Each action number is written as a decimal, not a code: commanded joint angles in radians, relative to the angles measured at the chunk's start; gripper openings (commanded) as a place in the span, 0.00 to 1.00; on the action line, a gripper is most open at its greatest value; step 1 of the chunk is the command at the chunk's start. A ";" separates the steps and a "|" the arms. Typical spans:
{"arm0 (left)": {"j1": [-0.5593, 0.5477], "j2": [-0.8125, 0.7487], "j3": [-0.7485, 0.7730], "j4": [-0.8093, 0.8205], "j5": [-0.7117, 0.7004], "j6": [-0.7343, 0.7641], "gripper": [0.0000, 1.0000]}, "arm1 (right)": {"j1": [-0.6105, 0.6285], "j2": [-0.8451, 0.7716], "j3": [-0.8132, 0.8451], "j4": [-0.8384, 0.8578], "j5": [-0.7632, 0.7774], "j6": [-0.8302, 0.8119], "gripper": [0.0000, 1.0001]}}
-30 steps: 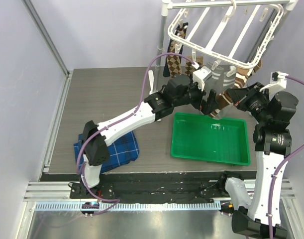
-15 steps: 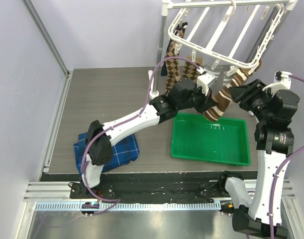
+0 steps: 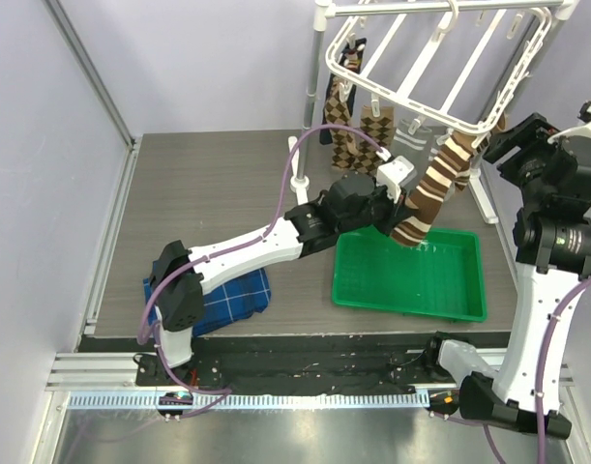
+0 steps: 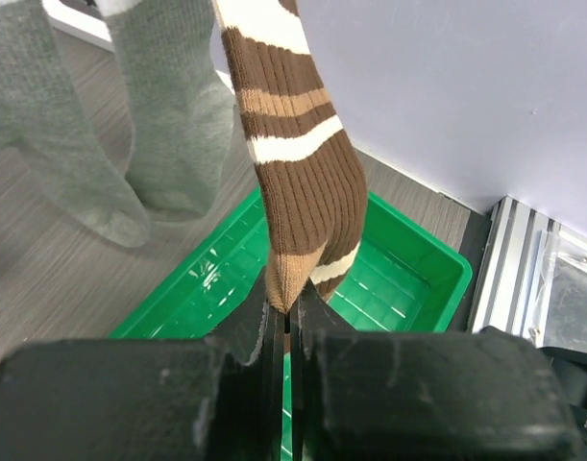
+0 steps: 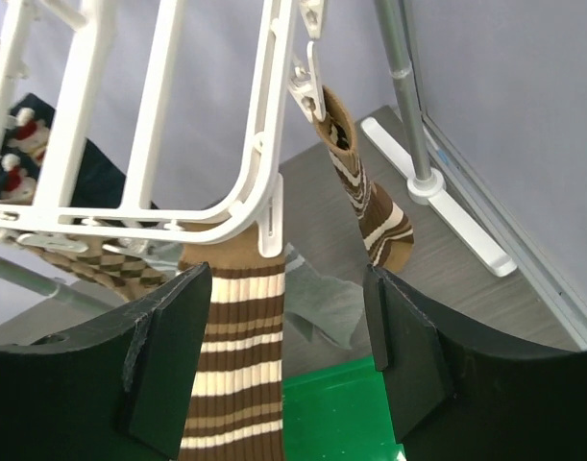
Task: Remove the socks clipped to the hanger
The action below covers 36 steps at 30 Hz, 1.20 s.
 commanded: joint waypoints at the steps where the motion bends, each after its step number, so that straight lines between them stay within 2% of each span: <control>1: -0.023 -0.052 -0.031 0.127 -0.047 0.019 0.00 | -0.004 0.034 0.007 -0.002 0.001 -0.027 0.72; 3: -0.025 -0.044 -0.038 0.159 -0.018 -0.029 0.00 | -0.004 0.043 -0.005 0.024 -0.058 -0.036 0.72; 10: -0.026 0.002 0.011 0.153 0.090 -0.154 0.00 | -0.004 0.119 0.033 0.009 -0.089 -0.017 0.70; 16: -0.048 0.037 0.018 0.144 -0.056 -0.114 0.00 | -0.004 0.088 -0.003 -0.002 -0.033 -0.020 0.68; 19: -0.075 0.072 0.057 0.124 -0.151 -0.061 0.00 | -0.004 0.061 -0.025 -0.002 -0.062 -0.020 0.68; 22: -0.081 0.123 0.123 0.093 -0.098 -0.085 0.00 | -0.004 0.030 -0.077 0.001 -0.091 -0.011 0.68; 25: -0.091 0.152 0.160 0.091 -0.090 -0.100 0.00 | -0.004 0.005 -0.114 0.018 -0.042 -0.017 0.68; 29: -0.112 0.192 0.214 0.056 -0.186 -0.058 0.00 | -0.004 0.019 -0.074 0.015 0.045 -0.027 0.68; 32: -0.134 0.216 0.238 0.055 -0.287 -0.011 0.00 | -0.004 0.025 -0.031 0.018 0.058 -0.040 0.67; 36: -0.161 0.256 0.275 0.053 -0.345 0.030 0.00 | -0.004 0.040 -0.003 0.036 0.033 -0.072 0.66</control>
